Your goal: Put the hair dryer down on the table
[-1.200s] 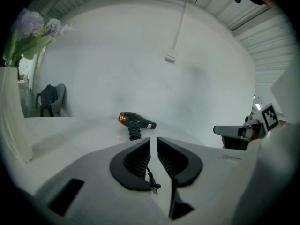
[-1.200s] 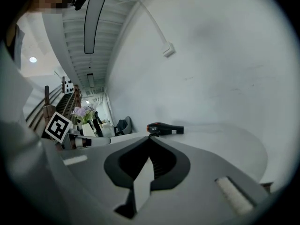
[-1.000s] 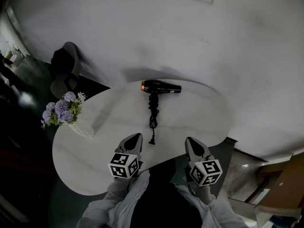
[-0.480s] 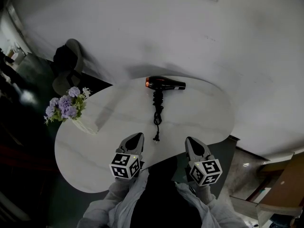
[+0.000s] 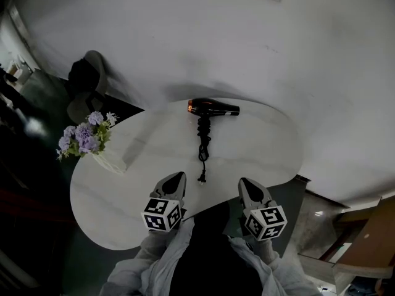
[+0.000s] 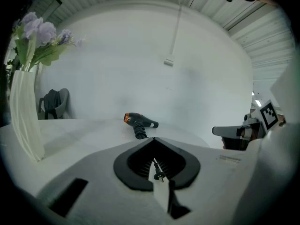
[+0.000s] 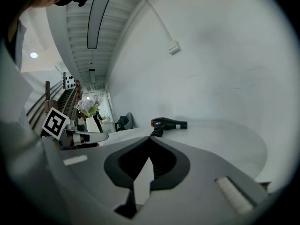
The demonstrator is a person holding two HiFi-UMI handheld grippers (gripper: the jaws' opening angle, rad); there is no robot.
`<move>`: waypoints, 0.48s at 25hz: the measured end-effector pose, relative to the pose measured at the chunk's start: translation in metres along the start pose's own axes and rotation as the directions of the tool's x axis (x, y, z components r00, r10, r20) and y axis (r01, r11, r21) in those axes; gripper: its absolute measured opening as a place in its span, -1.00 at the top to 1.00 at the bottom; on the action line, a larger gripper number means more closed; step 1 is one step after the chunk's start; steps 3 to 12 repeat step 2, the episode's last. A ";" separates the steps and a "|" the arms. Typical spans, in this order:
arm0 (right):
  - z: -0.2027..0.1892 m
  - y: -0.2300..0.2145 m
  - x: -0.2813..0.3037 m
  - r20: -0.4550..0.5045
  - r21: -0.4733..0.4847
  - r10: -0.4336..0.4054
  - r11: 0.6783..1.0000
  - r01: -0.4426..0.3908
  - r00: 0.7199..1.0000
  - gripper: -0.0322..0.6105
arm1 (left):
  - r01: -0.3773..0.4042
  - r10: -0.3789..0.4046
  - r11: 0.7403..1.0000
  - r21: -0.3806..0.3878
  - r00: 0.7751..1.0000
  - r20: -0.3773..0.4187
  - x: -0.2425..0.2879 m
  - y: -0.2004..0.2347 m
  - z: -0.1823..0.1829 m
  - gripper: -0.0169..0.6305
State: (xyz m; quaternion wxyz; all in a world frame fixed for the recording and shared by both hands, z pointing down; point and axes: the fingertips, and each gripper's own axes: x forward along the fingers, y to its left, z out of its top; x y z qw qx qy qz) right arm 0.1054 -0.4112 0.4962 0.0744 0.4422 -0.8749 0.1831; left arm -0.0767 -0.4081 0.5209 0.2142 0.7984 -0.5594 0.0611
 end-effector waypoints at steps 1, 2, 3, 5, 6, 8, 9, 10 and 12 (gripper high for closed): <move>0.000 0.000 0.000 0.000 0.000 0.002 1.000 -0.002 1.000 0.87 | 0.000 0.000 1.000 0.000 1.000 0.000 0.000 0.000 0.000 0.95; 0.000 0.000 -0.001 -0.001 -0.001 0.005 1.000 -0.005 1.000 0.87 | 0.001 -0.001 1.000 0.000 1.000 0.000 0.001 -0.001 0.000 0.95; 0.000 0.000 -0.001 -0.001 -0.001 0.005 1.000 -0.005 1.000 0.87 | 0.001 -0.001 1.000 0.000 1.000 0.000 0.001 -0.001 0.000 0.95; 0.000 0.000 -0.001 -0.001 -0.001 0.005 1.000 -0.005 1.000 0.87 | 0.001 -0.001 1.000 0.000 1.000 0.000 0.001 -0.001 0.000 0.95; 0.000 0.000 -0.001 -0.001 -0.001 0.005 1.000 -0.005 1.000 0.87 | 0.001 -0.001 1.000 0.000 1.000 0.000 0.001 -0.001 0.000 0.95; 0.000 0.000 -0.001 -0.001 -0.001 0.005 1.000 -0.005 1.000 0.87 | 0.001 -0.001 1.000 0.000 1.000 0.000 0.001 -0.001 0.000 0.95; 0.000 0.000 -0.001 -0.001 -0.001 0.005 1.000 -0.005 1.000 0.87 | 0.001 -0.001 1.000 0.000 1.000 0.000 0.001 -0.001 0.000 0.95; 0.000 0.000 -0.001 -0.001 -0.001 0.005 1.000 -0.005 1.000 0.87 | 0.001 -0.001 1.000 0.000 1.000 0.000 0.001 -0.001 0.000 0.95; 0.000 0.000 -0.001 -0.001 -0.001 0.005 1.000 -0.005 1.000 0.87 | 0.001 -0.001 1.000 0.000 1.000 0.000 0.001 -0.001 0.000 0.95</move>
